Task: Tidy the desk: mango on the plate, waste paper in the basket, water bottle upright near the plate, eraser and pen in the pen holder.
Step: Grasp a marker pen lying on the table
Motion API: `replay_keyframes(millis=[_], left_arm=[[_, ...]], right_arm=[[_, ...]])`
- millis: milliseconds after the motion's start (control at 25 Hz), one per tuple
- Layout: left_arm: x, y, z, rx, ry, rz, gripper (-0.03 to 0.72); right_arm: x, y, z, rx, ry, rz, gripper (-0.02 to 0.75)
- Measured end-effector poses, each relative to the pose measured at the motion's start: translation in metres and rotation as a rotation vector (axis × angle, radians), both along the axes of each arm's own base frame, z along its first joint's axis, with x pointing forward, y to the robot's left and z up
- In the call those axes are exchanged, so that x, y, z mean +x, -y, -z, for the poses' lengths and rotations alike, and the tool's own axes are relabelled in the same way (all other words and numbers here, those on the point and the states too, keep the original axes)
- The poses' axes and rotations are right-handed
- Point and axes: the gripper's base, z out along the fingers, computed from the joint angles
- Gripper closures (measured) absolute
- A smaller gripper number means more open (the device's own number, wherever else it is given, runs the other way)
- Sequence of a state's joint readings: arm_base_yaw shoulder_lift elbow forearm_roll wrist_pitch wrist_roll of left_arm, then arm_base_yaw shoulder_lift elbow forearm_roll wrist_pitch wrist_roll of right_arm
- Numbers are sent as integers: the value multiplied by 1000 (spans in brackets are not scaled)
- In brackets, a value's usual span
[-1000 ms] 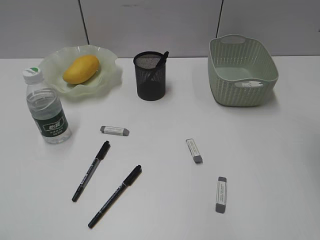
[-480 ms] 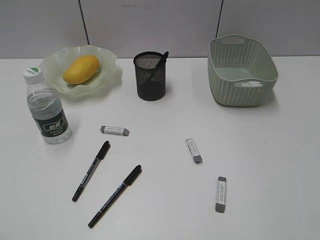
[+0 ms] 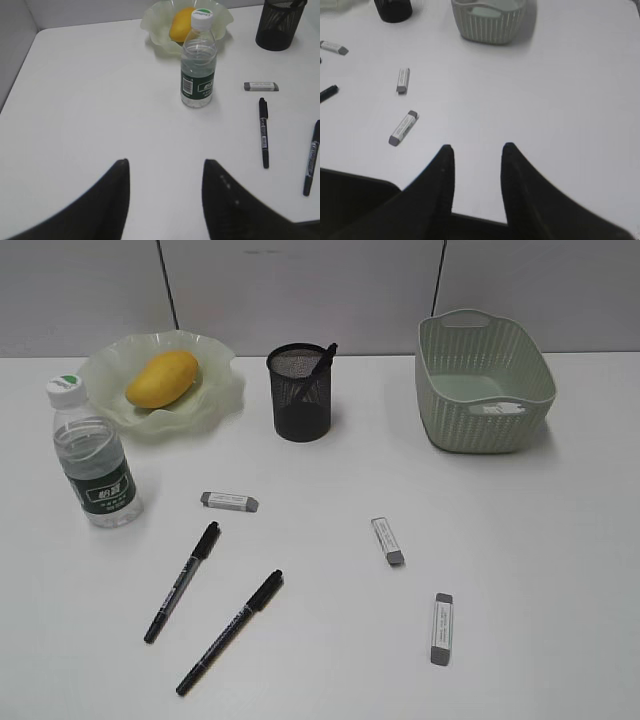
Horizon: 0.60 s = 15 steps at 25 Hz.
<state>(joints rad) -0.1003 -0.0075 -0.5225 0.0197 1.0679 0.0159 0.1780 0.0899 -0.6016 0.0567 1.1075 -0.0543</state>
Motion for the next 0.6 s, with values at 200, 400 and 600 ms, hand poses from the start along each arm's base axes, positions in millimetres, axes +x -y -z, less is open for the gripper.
replay_keyframes(millis=[200, 400, 600], left_arm=[[0, 0, 0, -1, 0, 1, 326], [0, 0, 0, 0, 0, 0, 327], [0, 0, 0, 0, 0, 0, 327]], right_arm=[[-3, 0, 22, 10, 50, -1, 469], [-3, 0, 23, 11, 51, -3, 469], [-3, 0, 23, 13, 54, -2, 470]])
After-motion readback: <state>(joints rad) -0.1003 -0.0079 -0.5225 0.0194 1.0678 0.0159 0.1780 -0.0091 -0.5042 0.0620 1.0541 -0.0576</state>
